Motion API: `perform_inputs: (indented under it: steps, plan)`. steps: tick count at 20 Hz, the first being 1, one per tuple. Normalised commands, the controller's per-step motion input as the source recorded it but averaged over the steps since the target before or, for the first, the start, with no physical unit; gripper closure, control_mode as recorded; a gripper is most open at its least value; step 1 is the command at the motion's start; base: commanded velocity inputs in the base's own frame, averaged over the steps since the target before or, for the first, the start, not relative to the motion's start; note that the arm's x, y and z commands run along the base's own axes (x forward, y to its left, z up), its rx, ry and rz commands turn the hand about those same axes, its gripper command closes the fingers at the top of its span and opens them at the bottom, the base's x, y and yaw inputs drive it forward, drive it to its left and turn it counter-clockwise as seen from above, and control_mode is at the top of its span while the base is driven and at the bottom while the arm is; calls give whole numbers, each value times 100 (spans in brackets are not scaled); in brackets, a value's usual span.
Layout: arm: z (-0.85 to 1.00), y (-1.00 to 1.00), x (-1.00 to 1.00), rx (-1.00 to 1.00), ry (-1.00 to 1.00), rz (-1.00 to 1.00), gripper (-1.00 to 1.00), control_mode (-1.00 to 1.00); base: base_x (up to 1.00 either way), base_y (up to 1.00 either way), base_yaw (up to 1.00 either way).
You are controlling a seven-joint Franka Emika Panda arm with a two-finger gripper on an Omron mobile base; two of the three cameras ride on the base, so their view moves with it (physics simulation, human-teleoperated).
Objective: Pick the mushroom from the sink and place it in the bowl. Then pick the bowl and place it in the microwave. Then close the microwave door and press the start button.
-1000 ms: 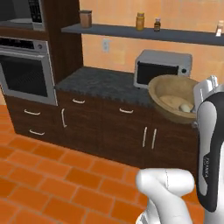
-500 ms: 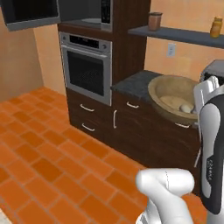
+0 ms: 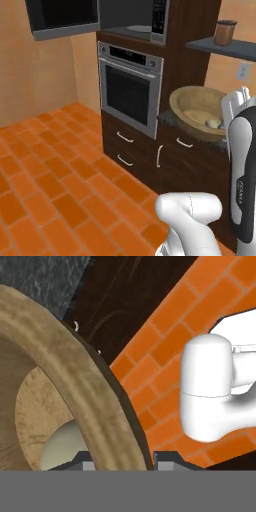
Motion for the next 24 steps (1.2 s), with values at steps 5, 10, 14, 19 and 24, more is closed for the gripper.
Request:
perform_inputs:
  steps: [5,10,14,19,24]
  plan:
    - [0,0,0,0,0,0,100,100,100,0,26]
    - [0,0,0,0,0,0,100,100,100,-1,19]
    - [0,0,0,0,0,0,100,100,100,4,4]
    - [0,0,0,0,0,0,100,100,100,5,-7]
    - [0,0,0,0,0,0,100,100,100,28,-19]
